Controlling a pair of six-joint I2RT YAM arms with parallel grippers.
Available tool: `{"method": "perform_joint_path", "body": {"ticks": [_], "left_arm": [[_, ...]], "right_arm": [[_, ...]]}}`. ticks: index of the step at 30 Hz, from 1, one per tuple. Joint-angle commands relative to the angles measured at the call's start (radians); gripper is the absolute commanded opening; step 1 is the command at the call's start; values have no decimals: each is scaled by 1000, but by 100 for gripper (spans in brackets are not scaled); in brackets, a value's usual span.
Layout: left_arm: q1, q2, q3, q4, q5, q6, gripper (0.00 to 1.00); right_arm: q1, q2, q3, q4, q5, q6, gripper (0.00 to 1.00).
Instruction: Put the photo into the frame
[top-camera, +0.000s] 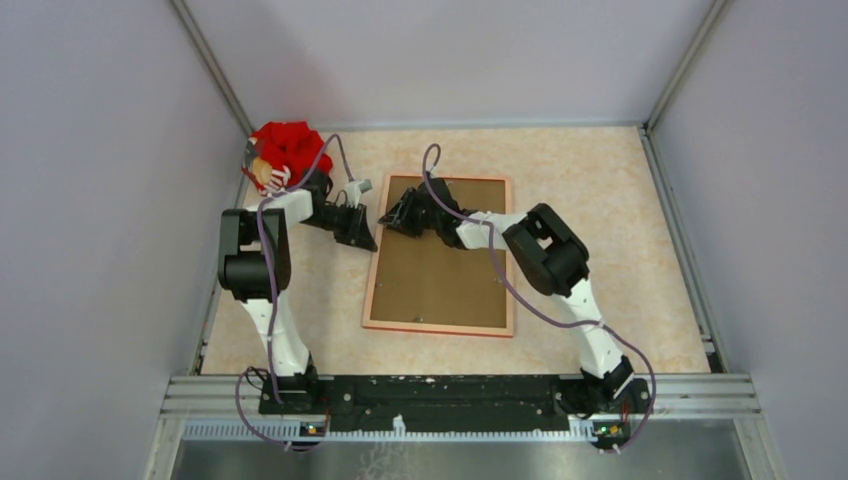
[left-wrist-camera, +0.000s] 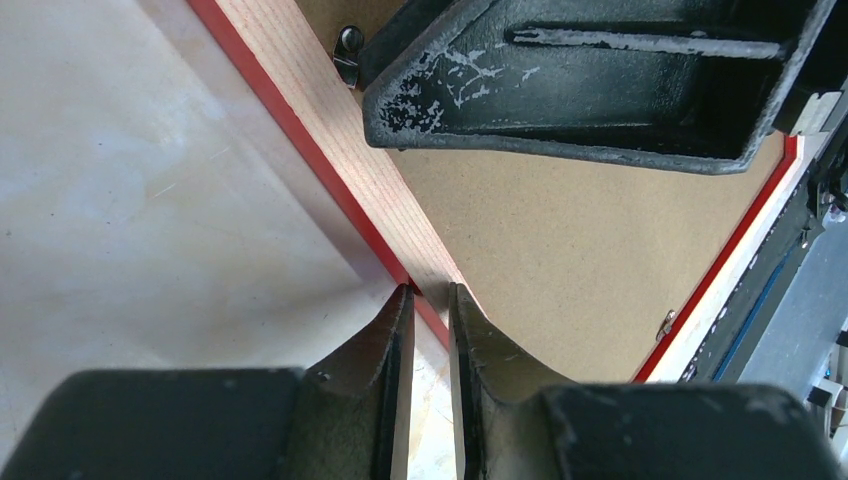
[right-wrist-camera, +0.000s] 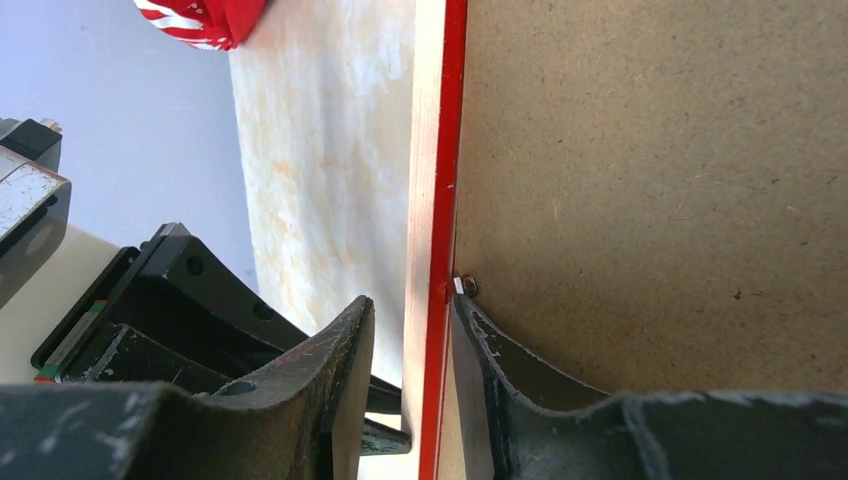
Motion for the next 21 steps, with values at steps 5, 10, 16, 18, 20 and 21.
{"method": "perform_joint_path", "body": {"ticks": [5,10,16,18,20,21], "left_arm": [[-10,-22,-28,-7,-18,42,23],[-9,-22,-26,-6,-14,43,23],[-9,-23,-30,-8,-12,43,22],[-8,-23,-32,-9,-12,44,22],[-9,-25,-34,-9,-9,45,22],[-9,-25,-34,-9,-7,45,22]], "right_arm": [[19,31,-5,20,33,43,33],[23,32,-10,26,48,52,31],[24,43,-6,39,55,69,27],[24,46,-3,41,54,71,26],[26,47,0,42,58,72,26],[28,47,3,42,59,73,26]]}}
